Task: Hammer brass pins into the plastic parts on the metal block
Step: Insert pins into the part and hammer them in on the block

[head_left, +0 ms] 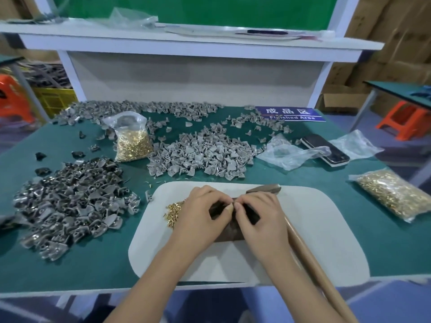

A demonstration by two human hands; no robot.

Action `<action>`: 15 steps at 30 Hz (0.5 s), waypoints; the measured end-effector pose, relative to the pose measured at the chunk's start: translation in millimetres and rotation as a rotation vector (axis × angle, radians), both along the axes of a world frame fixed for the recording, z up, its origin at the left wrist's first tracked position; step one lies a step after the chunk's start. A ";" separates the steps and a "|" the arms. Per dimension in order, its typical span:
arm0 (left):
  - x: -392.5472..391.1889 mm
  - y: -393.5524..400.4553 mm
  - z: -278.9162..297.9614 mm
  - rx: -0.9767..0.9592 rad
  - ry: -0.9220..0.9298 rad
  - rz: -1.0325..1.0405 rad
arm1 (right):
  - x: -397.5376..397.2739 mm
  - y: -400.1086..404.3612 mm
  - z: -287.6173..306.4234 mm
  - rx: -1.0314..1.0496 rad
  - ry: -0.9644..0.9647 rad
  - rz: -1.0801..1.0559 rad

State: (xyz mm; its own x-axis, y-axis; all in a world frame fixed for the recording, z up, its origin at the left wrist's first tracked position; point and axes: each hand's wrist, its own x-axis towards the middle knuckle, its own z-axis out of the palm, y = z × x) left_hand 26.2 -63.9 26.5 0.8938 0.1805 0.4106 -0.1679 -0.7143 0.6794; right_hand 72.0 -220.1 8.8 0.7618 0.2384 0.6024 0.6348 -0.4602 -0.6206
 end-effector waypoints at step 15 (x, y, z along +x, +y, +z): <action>1.8 -0.9 -5.6 -0.042 0.014 0.012 | 0.9 1.0 -1.7 0.036 0.034 -0.036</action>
State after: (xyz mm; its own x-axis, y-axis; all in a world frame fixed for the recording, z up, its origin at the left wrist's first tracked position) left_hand 28.0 -64.8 20.9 0.8971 0.2080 0.3899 -0.1500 -0.6866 0.7114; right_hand 72.9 -219.1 7.1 0.7894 0.1891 0.5840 0.5968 -0.4591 -0.6581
